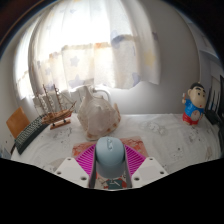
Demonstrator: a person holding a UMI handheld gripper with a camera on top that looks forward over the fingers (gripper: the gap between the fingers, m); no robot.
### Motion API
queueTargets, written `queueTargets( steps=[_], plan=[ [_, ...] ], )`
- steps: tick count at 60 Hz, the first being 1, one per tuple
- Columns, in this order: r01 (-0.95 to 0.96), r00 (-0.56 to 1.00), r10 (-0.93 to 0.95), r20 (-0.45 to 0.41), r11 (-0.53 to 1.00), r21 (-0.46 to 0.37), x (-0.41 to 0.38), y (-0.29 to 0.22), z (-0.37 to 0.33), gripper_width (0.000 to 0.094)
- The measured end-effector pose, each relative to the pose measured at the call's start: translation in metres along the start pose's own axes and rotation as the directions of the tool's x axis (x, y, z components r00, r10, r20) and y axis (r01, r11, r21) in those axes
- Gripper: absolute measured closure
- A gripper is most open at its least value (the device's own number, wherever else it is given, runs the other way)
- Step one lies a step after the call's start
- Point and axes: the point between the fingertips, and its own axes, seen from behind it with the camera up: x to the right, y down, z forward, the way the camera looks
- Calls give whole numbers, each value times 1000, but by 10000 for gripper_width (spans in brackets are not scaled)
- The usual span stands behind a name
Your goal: Arrange mouse
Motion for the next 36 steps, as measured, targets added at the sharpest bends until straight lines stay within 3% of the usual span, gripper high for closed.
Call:
queueTargets(
  steps=[6, 11, 13, 17, 19, 26, 36],
  plan=[
    [44, 997, -46, -60, 998, -34, -11, 42, 30, 518],
    [51, 996, -60, -73, 993, -111, -13, 75, 44, 471],
    [44, 995, -53, -81, 993, -106, -13, 71, 42, 375],
    [30, 992, -45, -118, 991, -127, -9, 64, 32, 65],
    [18, 991, -34, -131, 992, -124, -9, 55, 23, 103],
    [-15, 985, -6, -172, 993, -120, -10, 22, -38, 88],
    [-34, 968, -18, -251, 980, -198, 1, 4, -159, 86]
  ],
)
